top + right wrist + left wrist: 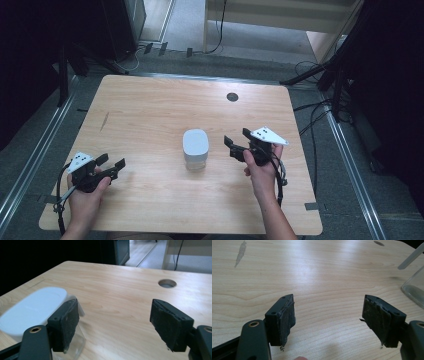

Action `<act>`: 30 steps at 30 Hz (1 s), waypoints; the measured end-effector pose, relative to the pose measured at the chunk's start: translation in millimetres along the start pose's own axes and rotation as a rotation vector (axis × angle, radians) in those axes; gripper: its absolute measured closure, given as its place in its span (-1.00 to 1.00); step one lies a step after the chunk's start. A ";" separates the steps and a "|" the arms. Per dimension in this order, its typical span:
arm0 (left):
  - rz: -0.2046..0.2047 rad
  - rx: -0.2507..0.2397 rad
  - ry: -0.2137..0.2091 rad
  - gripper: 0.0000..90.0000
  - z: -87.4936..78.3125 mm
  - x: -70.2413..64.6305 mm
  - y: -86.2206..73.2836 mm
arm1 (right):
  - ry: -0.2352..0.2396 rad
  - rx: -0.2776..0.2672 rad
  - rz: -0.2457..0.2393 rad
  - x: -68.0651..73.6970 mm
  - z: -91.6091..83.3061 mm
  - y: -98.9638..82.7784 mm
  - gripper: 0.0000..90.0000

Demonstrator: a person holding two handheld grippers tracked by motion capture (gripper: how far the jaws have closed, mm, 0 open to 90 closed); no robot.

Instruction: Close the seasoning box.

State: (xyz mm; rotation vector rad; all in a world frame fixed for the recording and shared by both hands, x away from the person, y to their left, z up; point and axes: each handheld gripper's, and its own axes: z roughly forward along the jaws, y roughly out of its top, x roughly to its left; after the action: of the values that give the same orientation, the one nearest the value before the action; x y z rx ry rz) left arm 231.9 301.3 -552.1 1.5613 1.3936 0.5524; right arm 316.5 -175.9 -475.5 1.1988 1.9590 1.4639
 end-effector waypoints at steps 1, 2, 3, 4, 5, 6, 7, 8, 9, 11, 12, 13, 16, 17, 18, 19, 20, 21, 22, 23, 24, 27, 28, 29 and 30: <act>-0.001 -0.001 0.001 -0.42 0.1 -0.2 0.0 | -0.006 0.004 0.001 -2.8 -3.4 -3.8 -0.47; -0.001 -0.001 0.001 -0.42 0.2 -0.3 0.0 | -0.013 0.005 0.003 -5.8 -6.6 -7.5 -0.46; 0.000 -0.001 0.003 -0.42 0.2 -0.5 0.0 | -0.017 0.005 0.004 -8.8 -10.0 -11.2 -0.46; 0.000 -0.001 0.003 -0.42 0.2 -0.5 0.0 | -0.020 0.012 0.012 -11.4 -13.8 -14.8 -0.46; 0.002 0.000 0.004 -0.42 0.2 -0.5 0.0 | -0.026 0.014 0.015 -14.2 -17.2 -18.2 -0.46; 0.002 -0.001 0.006 -0.42 0.4 -0.6 0.0 | -0.035 0.014 0.014 -17.1 -20.7 -21.6 -0.46; 0.003 -0.001 0.007 -0.42 0.4 -0.7 0.0 | -0.040 0.017 0.020 -19.8 -24.5 -24.8 -0.47; 0.004 0.000 0.008 -0.42 0.4 -0.7 0.0 | -0.043 0.019 0.026 -22.8 -28.2 -28.0 -0.46; 0.005 -0.001 0.009 -0.42 0.5 -0.8 -0.1 | -0.049 0.018 0.032 -25.8 -31.7 -31.2 -0.46; 0.006 0.001 0.011 -0.42 0.5 -0.9 0.0 | -0.057 0.020 0.050 -31.8 -39.0 -37.7 -0.46; 0.005 0.000 0.011 -0.42 0.5 -1.0 -0.1 | -0.060 0.019 0.061 -34.8 -42.5 -41.0 -0.46; 0.006 0.000 0.013 -0.42 0.4 -1.1 0.0 | -0.064 0.022 0.070 -37.9 -45.6 -44.3 -0.46; 0.008 0.000 0.013 -0.42 0.5 -1.0 0.0 | -0.073 0.030 0.080 -43.2 -51.8 -50.4 -0.46; 0.007 0.000 0.012 -0.42 0.5 -1.1 0.0 | -0.088 0.032 0.085 -48.2 -59.3 -56.3 -0.46; 0.007 0.000 0.012 -0.42 0.5 -1.1 0.0 | -0.088 0.032 0.085 -48.2 -59.3 -56.3 -0.46; 0.009 0.003 0.013 -0.42 0.4 -1.1 0.0 | -0.095 0.030 0.098 -52.8 -66.7 -62.0 -0.46; 0.008 0.003 0.013 -0.42 0.4 -1.2 0.1 | -0.104 0.034 0.106 -54.7 -70.4 -64.9 -0.46; 0.009 0.003 0.014 -0.42 0.5 -1.2 0.1 | -0.109 0.033 0.112 -56.8 -73.9 -67.9 -0.46; 0.010 0.004 0.014 -0.42 0.5 -1.2 0.1 | -0.113 0.032 0.116 -59.0 -77.3 -70.8 -0.46; 0.012 0.005 0.014 -0.42 0.5 -1.2 0.2 | -0.117 0.031 0.119 -61.3 -80.2 -73.7 -0.46; 0.011 0.006 0.014 -0.42 0.5 -1.4 0.2 | -0.125 0.034 0.117 -63.5 -83.0 -76.4 -0.46; 0.010 0.004 0.014 -0.42 0.5 -1.3 0.1 | -0.142 0.039 0.117 -68.8 -91.8 -84.4 -0.46; 0.008 0.003 0.015 -0.42 0.6 -1.2 0.1 | -0.152 0.045 0.119 -70.5 -95.0 -86.8 -0.46; 0.008 0.004 0.014 -0.42 0.6 -1.2 0.1 | -0.160 0.045 0.124 -72.5 -98.1 -89.1 -0.45; 0.009 0.005 0.014 -0.42 0.7 -1.2 0.2 | -0.165 0.045 0.131 -74.3 -101.4 -91.2 -0.45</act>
State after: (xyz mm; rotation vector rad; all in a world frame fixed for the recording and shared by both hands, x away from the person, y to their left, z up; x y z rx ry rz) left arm 232.3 299.9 -552.0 1.5704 1.4003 0.5668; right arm 246.0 -301.0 -534.6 1.4443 1.8420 1.3408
